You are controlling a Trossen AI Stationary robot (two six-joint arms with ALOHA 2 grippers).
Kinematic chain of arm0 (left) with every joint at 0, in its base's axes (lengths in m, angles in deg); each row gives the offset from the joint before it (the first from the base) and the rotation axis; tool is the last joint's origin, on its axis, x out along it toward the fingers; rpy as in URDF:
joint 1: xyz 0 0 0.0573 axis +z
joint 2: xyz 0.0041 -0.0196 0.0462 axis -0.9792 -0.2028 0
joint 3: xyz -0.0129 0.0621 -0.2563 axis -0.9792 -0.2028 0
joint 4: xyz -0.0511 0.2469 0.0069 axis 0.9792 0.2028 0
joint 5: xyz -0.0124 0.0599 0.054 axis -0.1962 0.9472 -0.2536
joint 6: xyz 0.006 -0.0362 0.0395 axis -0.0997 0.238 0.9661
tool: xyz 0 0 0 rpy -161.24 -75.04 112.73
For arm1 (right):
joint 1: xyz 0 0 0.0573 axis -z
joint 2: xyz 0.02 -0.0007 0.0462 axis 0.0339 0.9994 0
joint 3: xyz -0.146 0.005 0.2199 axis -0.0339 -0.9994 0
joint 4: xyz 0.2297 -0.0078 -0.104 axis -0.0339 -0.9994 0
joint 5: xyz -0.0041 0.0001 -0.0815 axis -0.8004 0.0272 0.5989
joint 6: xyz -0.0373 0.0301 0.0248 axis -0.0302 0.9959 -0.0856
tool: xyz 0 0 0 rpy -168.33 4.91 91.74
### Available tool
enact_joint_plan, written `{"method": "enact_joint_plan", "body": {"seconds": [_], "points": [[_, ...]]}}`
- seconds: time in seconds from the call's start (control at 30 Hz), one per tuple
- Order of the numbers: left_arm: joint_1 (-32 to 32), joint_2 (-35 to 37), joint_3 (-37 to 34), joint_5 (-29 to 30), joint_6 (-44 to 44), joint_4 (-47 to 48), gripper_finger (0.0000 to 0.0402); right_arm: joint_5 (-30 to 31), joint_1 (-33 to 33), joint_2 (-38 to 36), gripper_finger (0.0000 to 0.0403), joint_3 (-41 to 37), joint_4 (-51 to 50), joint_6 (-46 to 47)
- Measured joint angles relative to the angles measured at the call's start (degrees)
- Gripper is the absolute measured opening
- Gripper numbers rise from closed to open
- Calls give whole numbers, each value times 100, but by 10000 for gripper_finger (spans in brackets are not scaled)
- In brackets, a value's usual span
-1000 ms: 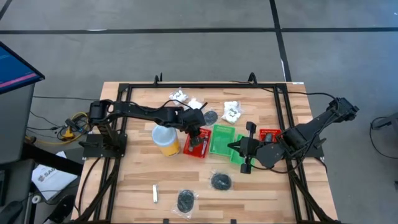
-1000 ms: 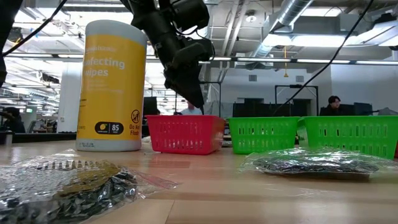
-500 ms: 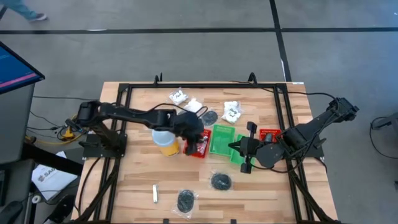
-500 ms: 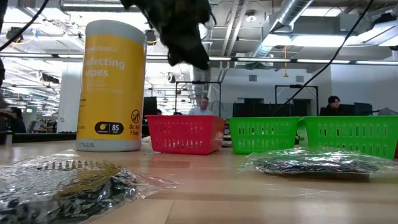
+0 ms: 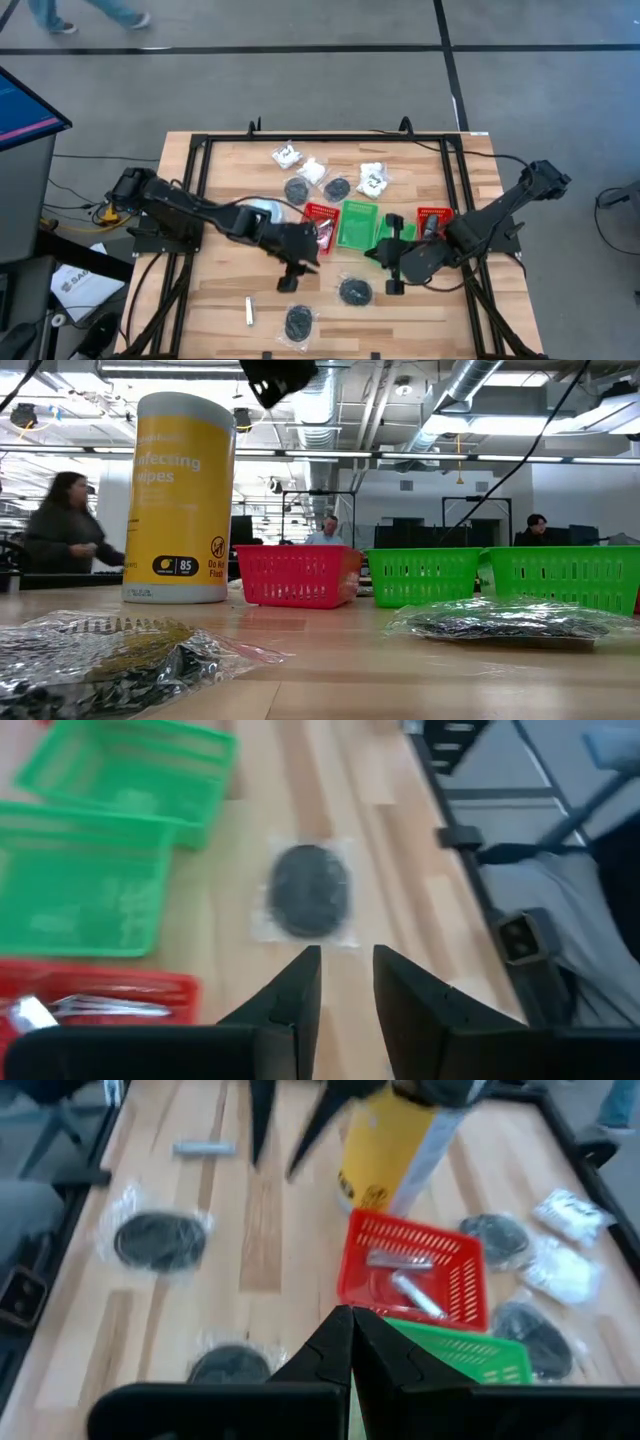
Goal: Pick & Place Travel size toiletries
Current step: Put the black hairbrush into the right green bin
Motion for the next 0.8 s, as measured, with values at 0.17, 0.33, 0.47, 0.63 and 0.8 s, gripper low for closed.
{"method": "enact_joint_plan", "body": {"seconds": [0.17,0.33,0.47,0.63,0.8], "points": [[-427,0,0,57,-160,-42,85,-17,-112,388,0,4,42,2],[-736,-31,-154,71,-614,-162,85,-18,-239,710,0,4,47,6],[-889,-31,-517,84,-1185,-229,85,-16,-307,847,0,7,60,178],[-1066,-35,-1050,106,-2052,-445,85,-26,-341,903,0,7,40,333],[-1236,-39,-1506,111,-2729,-713,85,-22,-343,899,0,7,67,343]]}}
